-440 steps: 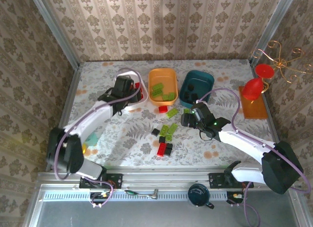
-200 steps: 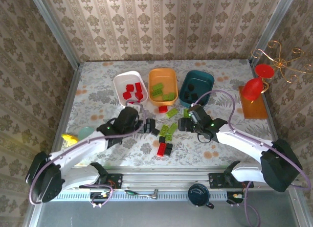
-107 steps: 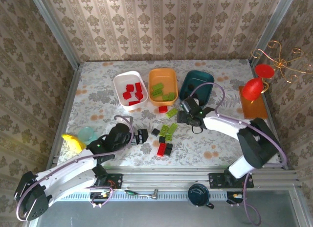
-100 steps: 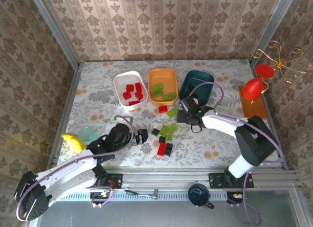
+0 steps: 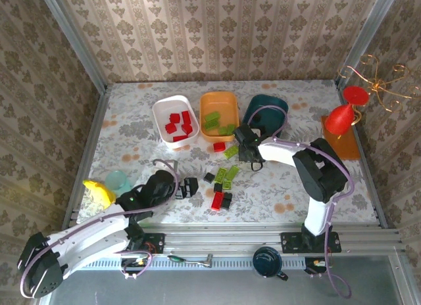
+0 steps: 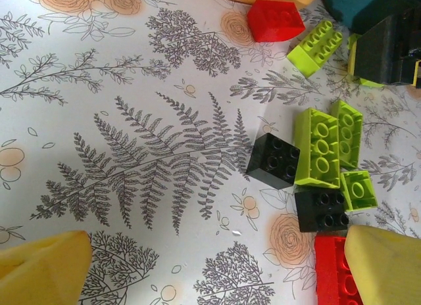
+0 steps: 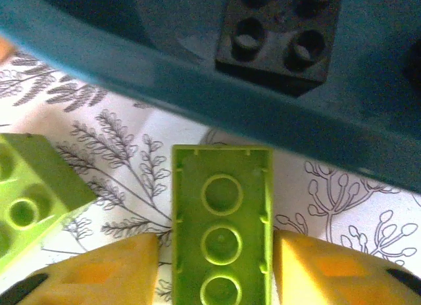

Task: Sort the legos into containers by color
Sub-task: Pick up the lego from the center of the table, then place the lego in the container.

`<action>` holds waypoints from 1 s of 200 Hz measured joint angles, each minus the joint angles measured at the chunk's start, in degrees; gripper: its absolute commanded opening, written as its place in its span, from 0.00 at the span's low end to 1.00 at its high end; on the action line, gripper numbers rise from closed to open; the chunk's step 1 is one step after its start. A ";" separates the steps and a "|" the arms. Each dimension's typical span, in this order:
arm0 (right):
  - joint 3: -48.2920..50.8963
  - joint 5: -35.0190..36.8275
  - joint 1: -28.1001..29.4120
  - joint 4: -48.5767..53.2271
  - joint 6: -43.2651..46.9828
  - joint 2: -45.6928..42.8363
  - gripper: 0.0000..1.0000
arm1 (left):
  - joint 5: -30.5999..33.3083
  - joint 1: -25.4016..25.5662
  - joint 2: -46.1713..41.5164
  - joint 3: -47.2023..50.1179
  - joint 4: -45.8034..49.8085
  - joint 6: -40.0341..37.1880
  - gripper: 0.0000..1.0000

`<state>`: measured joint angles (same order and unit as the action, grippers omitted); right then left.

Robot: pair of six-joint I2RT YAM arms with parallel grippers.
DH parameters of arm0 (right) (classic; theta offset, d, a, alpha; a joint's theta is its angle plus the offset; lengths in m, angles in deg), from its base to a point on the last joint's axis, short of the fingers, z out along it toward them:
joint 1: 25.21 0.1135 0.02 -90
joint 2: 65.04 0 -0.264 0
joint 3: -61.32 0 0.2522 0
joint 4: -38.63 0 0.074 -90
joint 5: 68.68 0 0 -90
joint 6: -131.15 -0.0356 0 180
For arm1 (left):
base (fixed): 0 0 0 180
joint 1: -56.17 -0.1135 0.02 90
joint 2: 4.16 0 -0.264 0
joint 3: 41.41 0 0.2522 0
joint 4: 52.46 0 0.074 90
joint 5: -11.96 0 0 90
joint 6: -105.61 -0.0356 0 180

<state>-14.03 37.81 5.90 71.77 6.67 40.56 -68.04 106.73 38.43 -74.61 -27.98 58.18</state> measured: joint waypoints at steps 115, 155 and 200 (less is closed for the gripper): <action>17.44 -6.36 6.21 -2.56 3.32 -26.16 0.29 | 2.32 0.04 -3.78 0.61 1.46 0.35 1.00; 10.71 -10.54 7.41 -2.60 7.21 -30.27 0.29 | 3.45 0.02 -4.22 1.38 1.51 0.37 1.00; -9.86 -11.32 6.97 -3.15 9.07 -10.69 0.31 | 3.52 0.04 -4.50 1.49 1.46 0.63 1.00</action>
<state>-23.88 26.49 12.87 68.62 15.74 29.87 -64.52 106.78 33.93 -73.12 -26.52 58.81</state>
